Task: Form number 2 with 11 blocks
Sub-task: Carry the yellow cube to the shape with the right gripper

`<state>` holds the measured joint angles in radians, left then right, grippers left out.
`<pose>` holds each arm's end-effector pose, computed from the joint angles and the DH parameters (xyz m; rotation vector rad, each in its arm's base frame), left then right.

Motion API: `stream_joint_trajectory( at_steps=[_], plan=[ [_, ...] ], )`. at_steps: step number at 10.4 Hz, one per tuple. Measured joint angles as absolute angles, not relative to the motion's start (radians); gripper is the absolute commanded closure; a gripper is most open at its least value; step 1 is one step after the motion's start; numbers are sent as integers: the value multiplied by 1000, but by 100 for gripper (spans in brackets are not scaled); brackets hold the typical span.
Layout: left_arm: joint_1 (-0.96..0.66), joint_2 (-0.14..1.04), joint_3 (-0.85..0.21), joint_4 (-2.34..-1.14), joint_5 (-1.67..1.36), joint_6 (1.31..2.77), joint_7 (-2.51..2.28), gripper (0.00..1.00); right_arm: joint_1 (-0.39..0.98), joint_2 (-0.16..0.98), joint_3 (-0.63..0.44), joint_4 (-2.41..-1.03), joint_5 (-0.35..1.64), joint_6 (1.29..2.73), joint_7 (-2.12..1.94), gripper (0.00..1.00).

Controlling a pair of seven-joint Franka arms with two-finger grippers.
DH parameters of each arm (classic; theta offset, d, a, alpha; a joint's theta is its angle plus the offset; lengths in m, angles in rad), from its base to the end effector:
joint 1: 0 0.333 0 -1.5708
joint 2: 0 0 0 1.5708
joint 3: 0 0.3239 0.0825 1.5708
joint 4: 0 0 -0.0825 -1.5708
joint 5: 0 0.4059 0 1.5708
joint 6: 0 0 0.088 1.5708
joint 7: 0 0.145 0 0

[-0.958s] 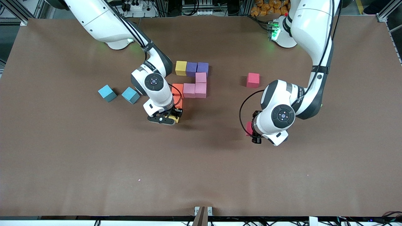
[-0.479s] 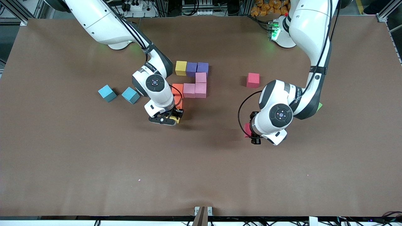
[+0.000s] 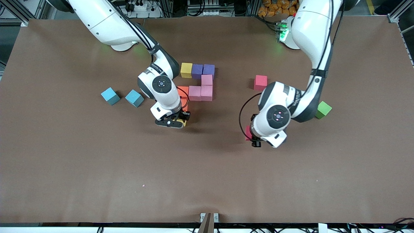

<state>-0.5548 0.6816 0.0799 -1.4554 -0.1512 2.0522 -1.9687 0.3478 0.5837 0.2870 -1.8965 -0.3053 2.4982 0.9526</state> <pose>0.6402 -0.3531 0.2340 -2.2022 -2.1647 0.1595 0.5332 0.3835 0.1591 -3.1181 0.1973 -0.0965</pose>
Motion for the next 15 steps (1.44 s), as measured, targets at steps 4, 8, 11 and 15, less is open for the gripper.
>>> stream_joint_trajectory(
  at_steps=[4, 8, 11, 15],
  plan=[
    [-627, 711, 79, -1455, -151, 2092, -1973, 60, 349, 584, 287, -1897, -320, 2498, 945, 67],
    [-664, 728, 79, -1455, -151, 2109, -1987, 60, 350, 584, 287, -1897, -320, 2497, 940, 34],
    [-668, 730, 79, -1455, -151, 2123, -1989, 60, 352, 588, 287, -1897, -321, 2497, 940, 0],
    [-686, 734, 79, -1455, -151, 2138, -1989, 60, 353, 587, 287, -1892, -321, 2499, 940, 0]
  ],
)
